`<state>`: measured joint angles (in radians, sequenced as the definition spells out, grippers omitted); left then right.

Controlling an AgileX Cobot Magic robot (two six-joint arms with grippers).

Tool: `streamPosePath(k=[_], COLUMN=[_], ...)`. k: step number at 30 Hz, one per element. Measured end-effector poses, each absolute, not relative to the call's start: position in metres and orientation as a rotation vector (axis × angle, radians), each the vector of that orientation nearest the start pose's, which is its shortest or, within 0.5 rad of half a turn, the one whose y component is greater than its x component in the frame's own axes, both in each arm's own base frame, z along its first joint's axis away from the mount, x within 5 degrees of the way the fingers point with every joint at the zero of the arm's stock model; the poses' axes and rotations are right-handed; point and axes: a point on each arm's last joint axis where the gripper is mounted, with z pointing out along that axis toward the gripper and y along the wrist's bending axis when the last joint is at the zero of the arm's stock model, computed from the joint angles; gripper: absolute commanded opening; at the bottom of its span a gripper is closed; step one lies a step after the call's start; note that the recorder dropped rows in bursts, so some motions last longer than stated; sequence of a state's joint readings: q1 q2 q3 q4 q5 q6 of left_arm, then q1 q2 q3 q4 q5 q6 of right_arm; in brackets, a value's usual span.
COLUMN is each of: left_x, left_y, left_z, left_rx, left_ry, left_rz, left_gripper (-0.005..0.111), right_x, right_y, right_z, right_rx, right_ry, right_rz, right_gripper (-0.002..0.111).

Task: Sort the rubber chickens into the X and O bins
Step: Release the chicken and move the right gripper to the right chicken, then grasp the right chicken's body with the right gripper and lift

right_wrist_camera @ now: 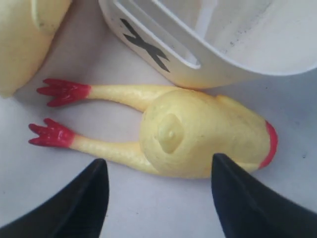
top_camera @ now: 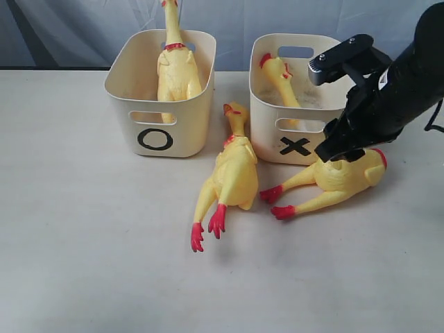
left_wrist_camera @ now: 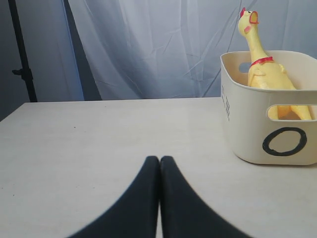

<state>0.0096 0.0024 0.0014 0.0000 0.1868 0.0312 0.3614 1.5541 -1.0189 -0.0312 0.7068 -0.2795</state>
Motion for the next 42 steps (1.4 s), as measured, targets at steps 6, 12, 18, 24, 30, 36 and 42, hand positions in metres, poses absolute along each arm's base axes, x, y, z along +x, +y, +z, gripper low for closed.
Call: streamPosePath(k=[6, 12, 18, 24, 30, 36, 42], left_x=[0.056, 0.056, 0.056, 0.056, 0.056, 0.056, 0.055], left_y=[0.001, 0.001, 0.001, 0.001, 0.001, 0.001, 0.001], left_z=[0.196, 0.196, 0.196, 0.196, 0.196, 0.194, 0.19], left_rx=[0.018, 0.018, 0.018, 0.018, 0.018, 0.018, 0.019], left_ry=[1.674, 1.674, 1.674, 1.674, 1.674, 1.696, 1.737], left_rz=[0.031, 0.031, 0.031, 0.031, 0.031, 0.03, 0.03], left_gripper=[0.0, 0.0, 0.0, 0.0, 0.0, 0.0, 0.0], right_x=[0.299, 0.306, 0.312, 0.317, 0.319, 0.321, 0.322], right_y=[0.111, 0.114, 0.113, 0.108, 0.108, 0.109, 0.109], right_z=[0.207, 0.192, 0.179, 0.174, 0.17, 0.162, 0.158], right_rx=[-0.866, -0.864, -0.868, -0.861, -0.86, -0.865, -0.864], right_ry=[2.618, 2.626, 2.641, 2.635, 2.633, 2.649, 2.652], right_rz=[-0.002, -0.001, -0.049, -0.146, -0.164, -0.165, -0.164], right_gripper=[0.058, 0.058, 0.058, 0.058, 0.058, 0.058, 0.03])
